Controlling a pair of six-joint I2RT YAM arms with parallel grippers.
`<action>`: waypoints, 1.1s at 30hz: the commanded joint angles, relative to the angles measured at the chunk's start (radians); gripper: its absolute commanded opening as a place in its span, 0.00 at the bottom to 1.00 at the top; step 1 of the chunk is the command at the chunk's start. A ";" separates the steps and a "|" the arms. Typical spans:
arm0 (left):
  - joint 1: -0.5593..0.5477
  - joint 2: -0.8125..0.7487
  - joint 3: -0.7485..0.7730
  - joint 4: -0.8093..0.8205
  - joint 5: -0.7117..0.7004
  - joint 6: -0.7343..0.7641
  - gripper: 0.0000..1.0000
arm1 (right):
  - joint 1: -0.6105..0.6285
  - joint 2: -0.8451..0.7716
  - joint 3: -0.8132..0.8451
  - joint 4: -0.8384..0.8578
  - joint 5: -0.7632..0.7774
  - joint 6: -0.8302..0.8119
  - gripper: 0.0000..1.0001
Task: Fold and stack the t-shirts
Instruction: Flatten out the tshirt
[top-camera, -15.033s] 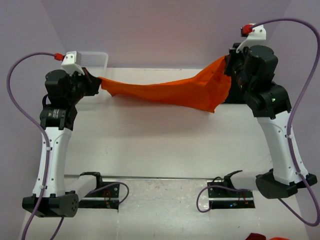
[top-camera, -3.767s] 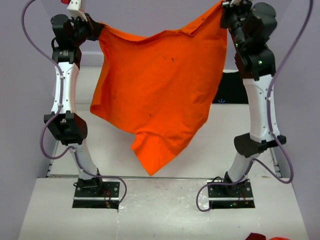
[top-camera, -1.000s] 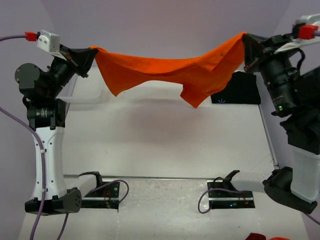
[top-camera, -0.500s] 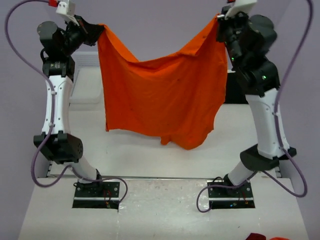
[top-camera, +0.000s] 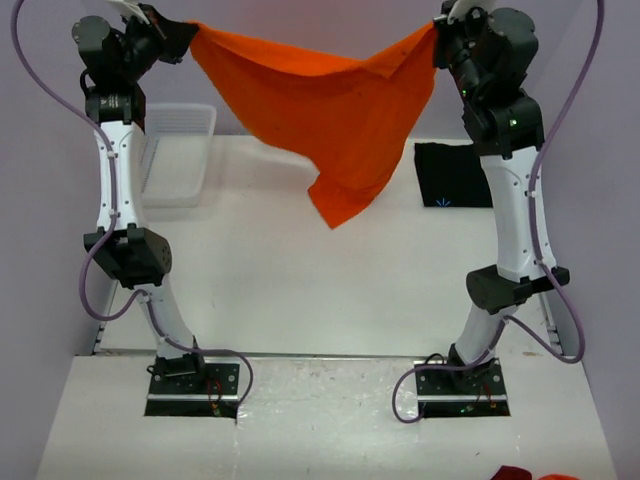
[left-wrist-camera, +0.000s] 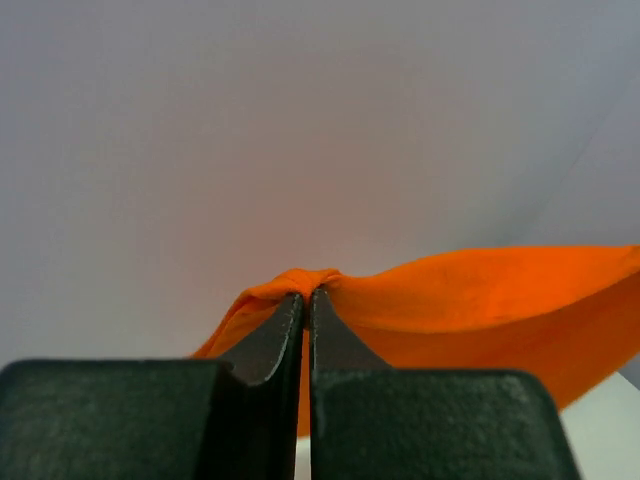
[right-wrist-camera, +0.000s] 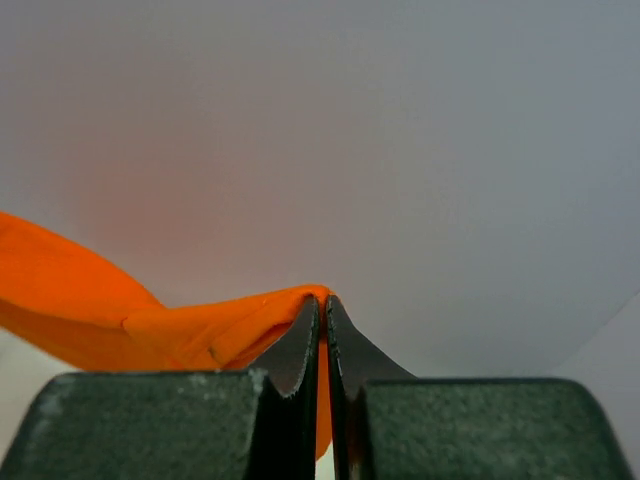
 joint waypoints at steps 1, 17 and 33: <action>0.025 -0.063 0.008 0.078 0.040 -0.045 0.00 | -0.009 -0.121 0.006 0.104 -0.044 0.010 0.00; -0.030 -0.440 -1.026 -0.026 -0.119 0.144 0.00 | 0.100 -0.591 -1.131 0.106 0.043 0.411 0.00; -0.177 -0.651 -1.413 -0.251 -0.487 0.088 0.00 | 0.267 -0.819 -1.536 -0.117 0.161 0.684 0.00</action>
